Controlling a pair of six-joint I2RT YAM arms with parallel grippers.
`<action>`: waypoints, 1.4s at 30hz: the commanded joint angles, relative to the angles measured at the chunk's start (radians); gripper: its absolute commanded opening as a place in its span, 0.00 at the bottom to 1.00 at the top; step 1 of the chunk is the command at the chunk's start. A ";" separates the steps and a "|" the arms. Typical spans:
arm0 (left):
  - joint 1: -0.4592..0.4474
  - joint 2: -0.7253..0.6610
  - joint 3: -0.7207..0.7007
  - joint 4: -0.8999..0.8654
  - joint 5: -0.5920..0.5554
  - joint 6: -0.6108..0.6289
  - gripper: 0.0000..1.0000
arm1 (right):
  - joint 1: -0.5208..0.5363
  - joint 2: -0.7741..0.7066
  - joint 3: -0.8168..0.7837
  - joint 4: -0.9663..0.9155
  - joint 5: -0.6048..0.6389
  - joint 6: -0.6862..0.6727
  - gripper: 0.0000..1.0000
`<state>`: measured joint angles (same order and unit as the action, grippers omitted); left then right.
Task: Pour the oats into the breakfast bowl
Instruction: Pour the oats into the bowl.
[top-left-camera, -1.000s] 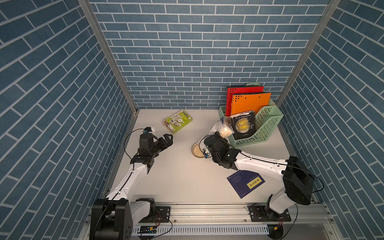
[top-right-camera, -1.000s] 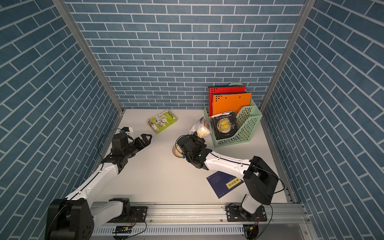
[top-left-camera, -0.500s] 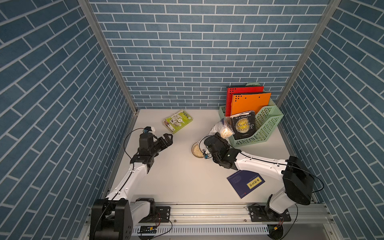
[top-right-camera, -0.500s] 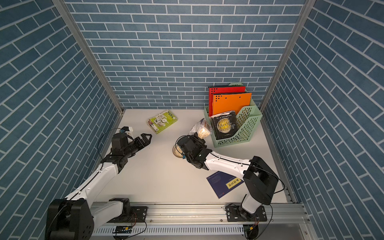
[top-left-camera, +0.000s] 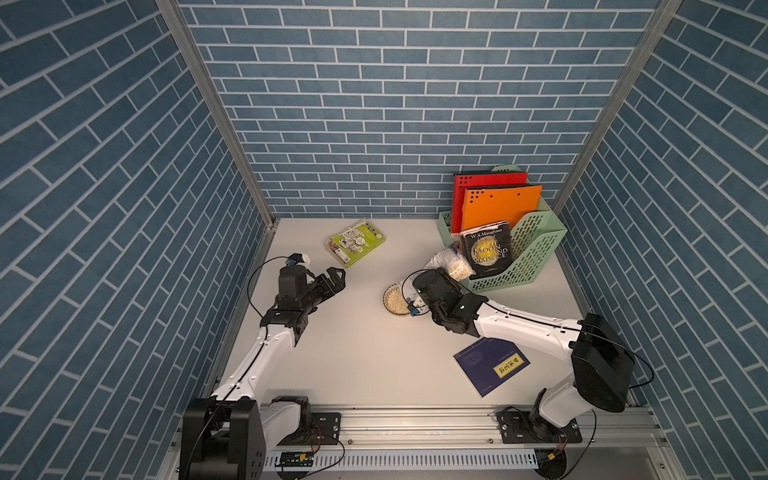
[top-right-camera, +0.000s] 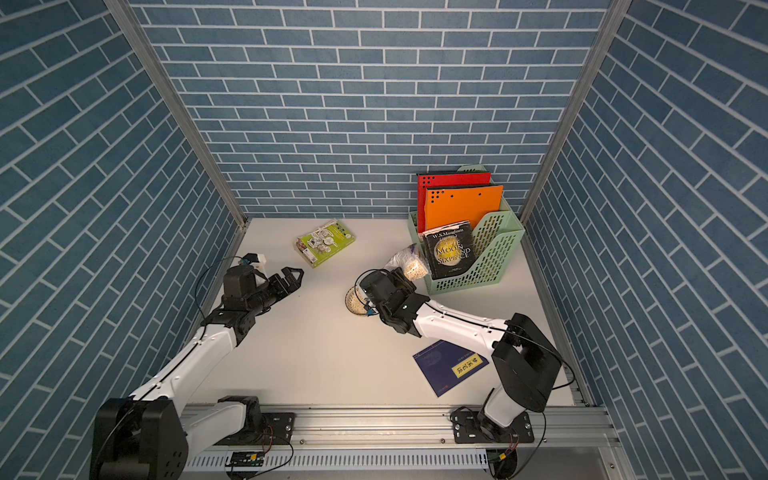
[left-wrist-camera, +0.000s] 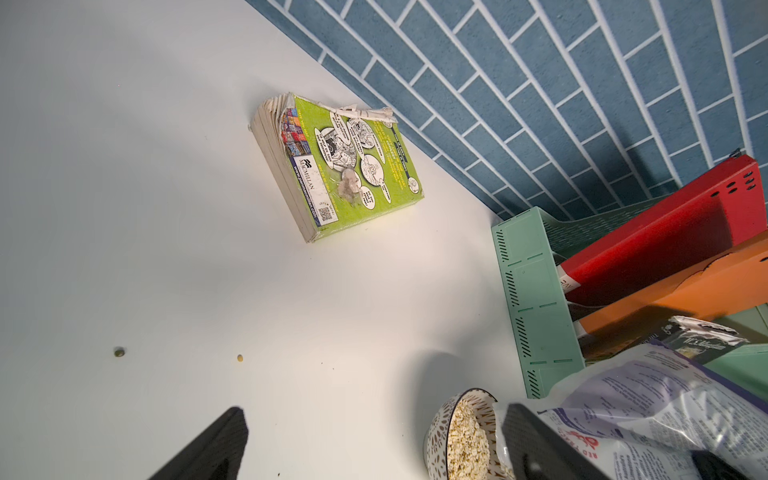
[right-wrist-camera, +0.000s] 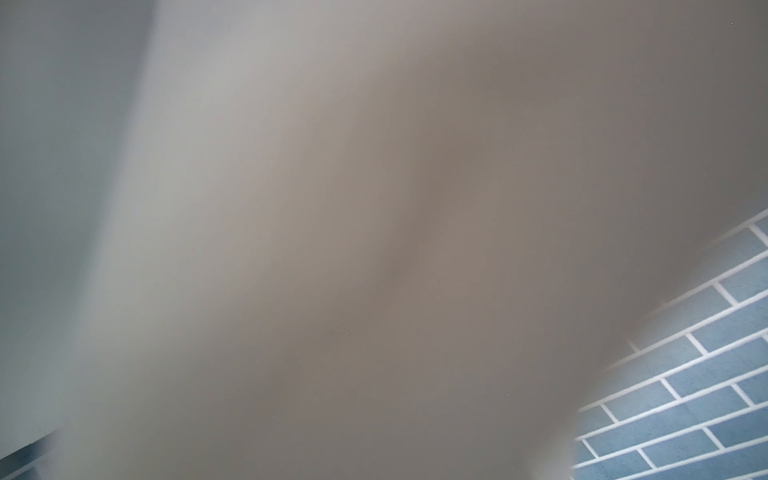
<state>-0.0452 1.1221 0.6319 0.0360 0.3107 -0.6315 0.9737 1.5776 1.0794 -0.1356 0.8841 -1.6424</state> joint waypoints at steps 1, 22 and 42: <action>0.007 -0.007 0.029 -0.015 -0.009 0.018 0.99 | -0.020 -0.068 0.010 -0.008 0.032 0.116 0.00; 0.007 -0.001 0.043 -0.024 -0.016 0.021 1.00 | -0.101 -0.150 -0.059 -0.162 -0.239 0.555 0.00; 0.007 0.017 0.063 -0.021 -0.007 0.021 1.00 | -0.250 -0.307 -0.222 -0.040 -0.740 0.934 0.00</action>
<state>-0.0452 1.1316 0.6693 0.0189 0.3042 -0.6285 0.7261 1.2774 0.9016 -0.1776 0.3840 -0.8848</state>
